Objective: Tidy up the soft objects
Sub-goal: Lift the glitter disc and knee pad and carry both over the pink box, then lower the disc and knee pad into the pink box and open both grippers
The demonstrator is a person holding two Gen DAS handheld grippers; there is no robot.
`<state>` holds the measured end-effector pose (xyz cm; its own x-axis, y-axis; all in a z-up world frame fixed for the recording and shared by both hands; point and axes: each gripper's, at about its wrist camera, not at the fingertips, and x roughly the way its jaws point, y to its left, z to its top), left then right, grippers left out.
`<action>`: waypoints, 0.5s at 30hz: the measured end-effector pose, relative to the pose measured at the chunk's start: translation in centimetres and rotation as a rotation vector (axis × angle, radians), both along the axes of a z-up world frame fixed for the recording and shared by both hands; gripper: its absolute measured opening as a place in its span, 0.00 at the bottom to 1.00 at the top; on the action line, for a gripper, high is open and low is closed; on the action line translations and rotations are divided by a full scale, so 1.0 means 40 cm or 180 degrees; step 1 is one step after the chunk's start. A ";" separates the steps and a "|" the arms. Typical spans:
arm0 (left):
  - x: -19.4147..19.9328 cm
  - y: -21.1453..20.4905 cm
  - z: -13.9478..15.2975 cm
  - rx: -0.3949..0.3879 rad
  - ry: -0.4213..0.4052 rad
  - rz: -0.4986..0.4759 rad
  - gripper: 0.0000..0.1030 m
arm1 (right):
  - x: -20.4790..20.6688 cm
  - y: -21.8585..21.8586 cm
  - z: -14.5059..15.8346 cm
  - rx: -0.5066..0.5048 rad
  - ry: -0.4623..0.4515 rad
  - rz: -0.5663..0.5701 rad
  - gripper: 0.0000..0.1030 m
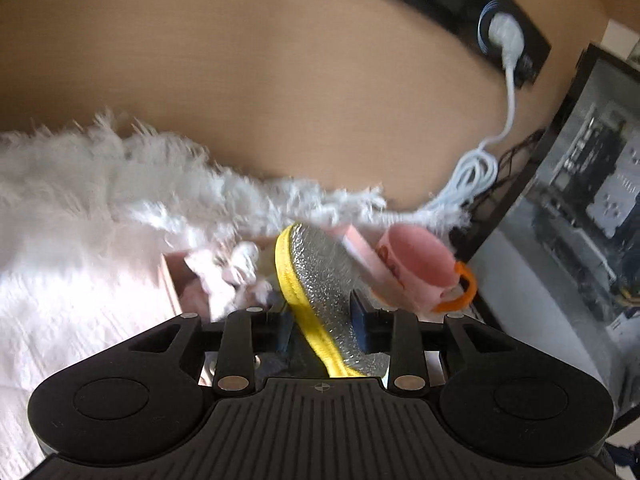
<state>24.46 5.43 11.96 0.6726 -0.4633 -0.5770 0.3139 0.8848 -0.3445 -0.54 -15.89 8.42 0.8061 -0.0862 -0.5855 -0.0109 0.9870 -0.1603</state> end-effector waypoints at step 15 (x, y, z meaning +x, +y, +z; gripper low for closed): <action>-0.016 -0.019 -0.031 0.0457 -0.0261 -0.0054 0.35 | 0.511 0.099 0.180 0.0530 -0.0180 0.0490 0.75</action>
<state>23.83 4.69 10.72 0.7130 -0.3919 -0.5815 0.3512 0.9173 -0.1875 19.91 -11.92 15.63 0.8341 0.1342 -0.5350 -0.1589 0.9873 -0.0001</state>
